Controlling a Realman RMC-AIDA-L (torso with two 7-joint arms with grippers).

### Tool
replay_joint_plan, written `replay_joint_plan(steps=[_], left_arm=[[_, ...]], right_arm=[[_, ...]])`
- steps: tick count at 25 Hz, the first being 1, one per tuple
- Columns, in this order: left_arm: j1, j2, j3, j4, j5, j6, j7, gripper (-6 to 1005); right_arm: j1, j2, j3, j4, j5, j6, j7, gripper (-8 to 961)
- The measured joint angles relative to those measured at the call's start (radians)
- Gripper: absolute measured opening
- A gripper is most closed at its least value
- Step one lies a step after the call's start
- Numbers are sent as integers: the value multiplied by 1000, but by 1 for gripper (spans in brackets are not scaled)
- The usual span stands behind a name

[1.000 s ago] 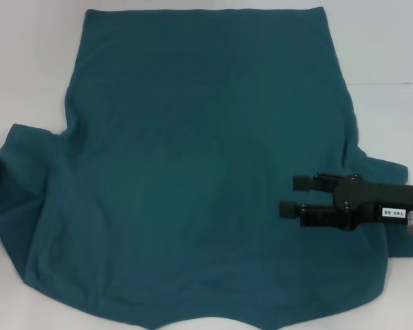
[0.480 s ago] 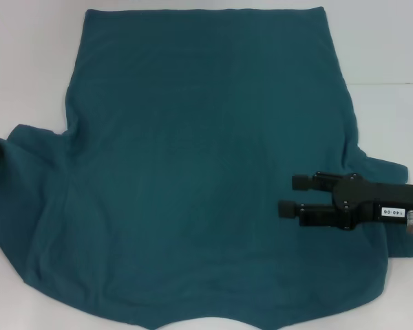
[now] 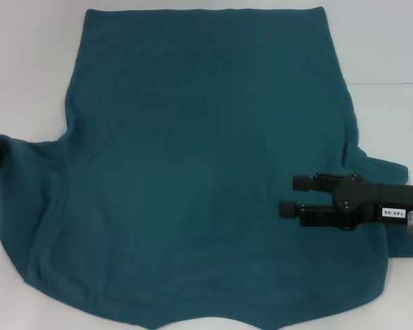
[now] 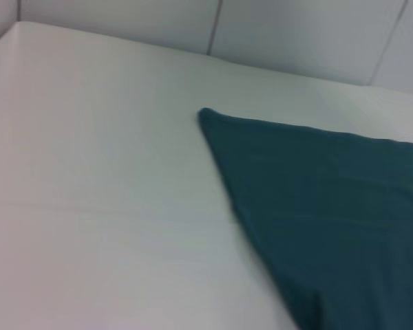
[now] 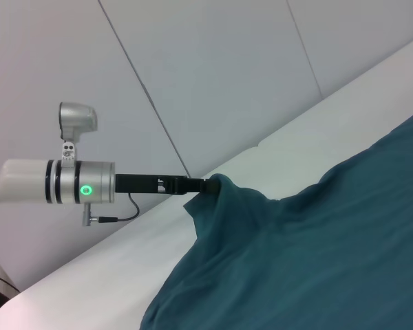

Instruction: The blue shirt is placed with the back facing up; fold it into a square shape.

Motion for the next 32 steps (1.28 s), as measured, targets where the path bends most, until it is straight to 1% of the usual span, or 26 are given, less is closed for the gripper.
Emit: replay_joint_plan(steps=[3, 9, 14, 17, 22, 25, 27, 32], left_arm=[[8, -8, 3, 36, 0, 69, -16, 12], [16, -13, 3, 105, 0, 239, -73, 13], [14, -14, 3, 125, 0, 315, -119, 14], [7, -15, 7, 127, -1, 341, -140, 15], [-1, -18, 42, 125, -6, 344, -165, 16], [-16, -34, 68, 124, -8, 345, -173, 17], [-21, -40, 86, 122, -8, 345, -174, 17], [-30, -43, 147, 111, -10, 333, -198, 18]], right_arm=[[3, 0, 1, 0, 0, 0, 1, 895], [8, 0, 2, 0, 0, 1, 1, 895], [9, 0, 2, 0, 1, 3, -2, 895], [9, 0, 2, 0, 1, 4, -4, 895], [9, -1, 2, 0, 2, 7, -6, 895], [9, -2, 3, 0, 2, 8, -6, 895], [9, -2, 7, 0, 2, 9, -6, 895], [9, -2, 18, 0, 2, 10, -6, 895]])
